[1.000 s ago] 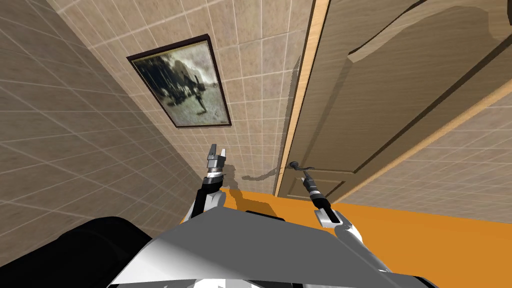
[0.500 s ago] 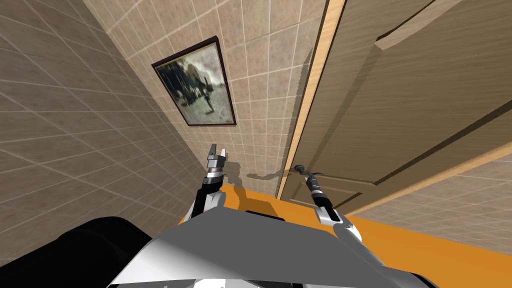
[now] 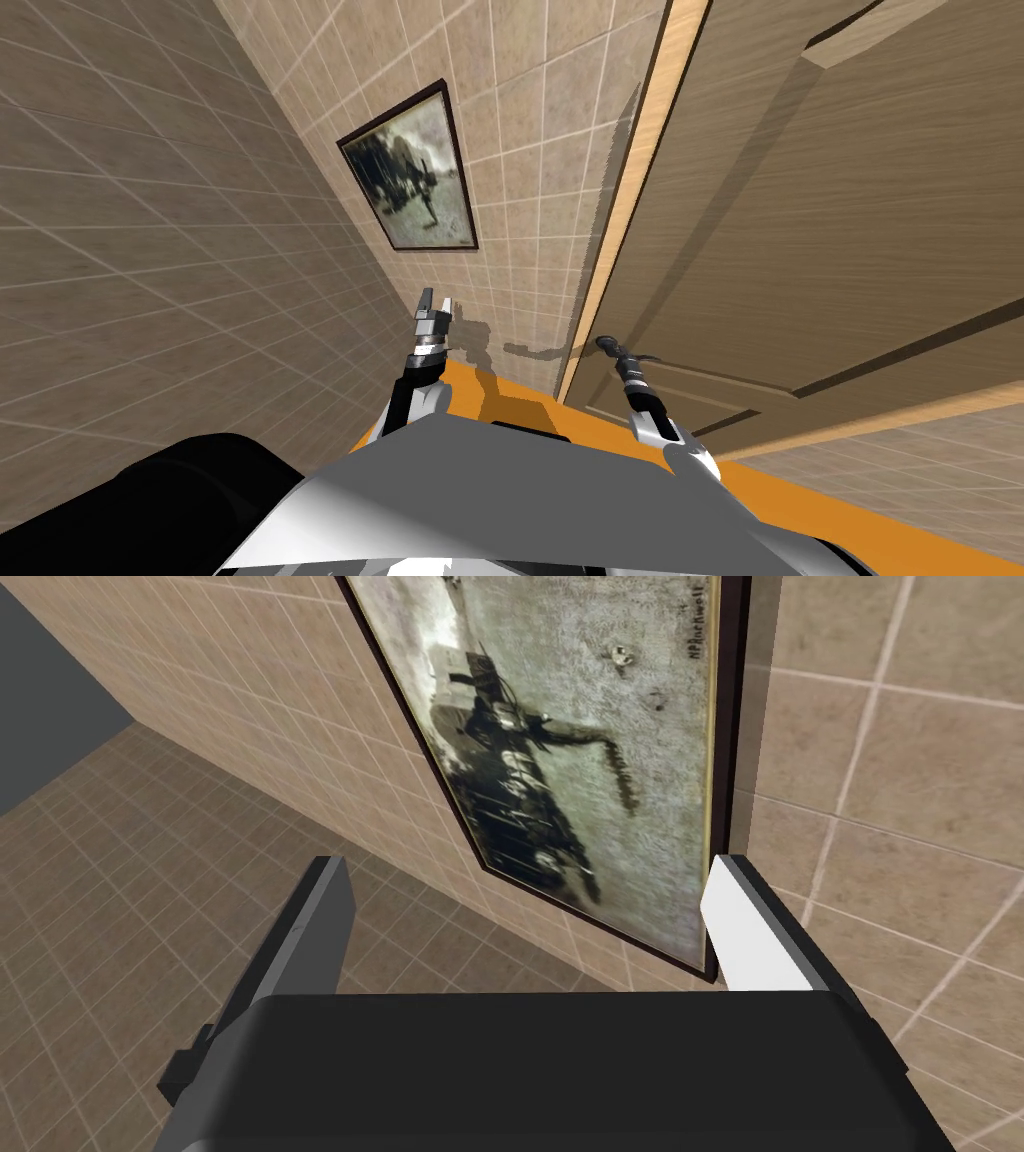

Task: Pull the door open

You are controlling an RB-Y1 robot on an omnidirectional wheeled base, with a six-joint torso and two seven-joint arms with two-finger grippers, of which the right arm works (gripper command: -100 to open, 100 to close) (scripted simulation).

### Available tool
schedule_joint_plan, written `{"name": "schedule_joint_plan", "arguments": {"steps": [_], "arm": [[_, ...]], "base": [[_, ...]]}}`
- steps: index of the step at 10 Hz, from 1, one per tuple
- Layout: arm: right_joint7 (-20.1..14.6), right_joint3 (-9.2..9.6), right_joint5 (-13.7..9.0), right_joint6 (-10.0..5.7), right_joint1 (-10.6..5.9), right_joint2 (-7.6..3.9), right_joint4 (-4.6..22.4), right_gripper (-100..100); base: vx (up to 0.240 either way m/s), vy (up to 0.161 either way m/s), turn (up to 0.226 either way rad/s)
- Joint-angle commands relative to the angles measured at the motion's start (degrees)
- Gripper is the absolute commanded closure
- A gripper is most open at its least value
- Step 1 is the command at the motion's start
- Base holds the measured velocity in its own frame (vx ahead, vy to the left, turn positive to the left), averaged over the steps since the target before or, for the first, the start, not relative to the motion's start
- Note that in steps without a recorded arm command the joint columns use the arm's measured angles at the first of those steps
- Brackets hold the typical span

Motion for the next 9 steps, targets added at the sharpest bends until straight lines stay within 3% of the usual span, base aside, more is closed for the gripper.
{"name": "schedule_joint_plan", "arguments": {"steps": [1,5,6,9], "arm": [[-0.08,0.05,0.02,-0.02,0.02,0.00,-0.03,100],[-0.08,0.05,0.02,-0.02,0.02,0.00,-0.03,100],[-1.46,0.76,0.27,-0.60,0.85,-0.98,0.13,100],[-3.04,1.70,0.64,-1.52,1.61,-2.10,0.10,100]], "base": [[-0.005,0.019,-0.023],[0.000,0.002,-0.002],[-0.110,-0.008,0.165],[-0.170,-0.005,0.106]]}}
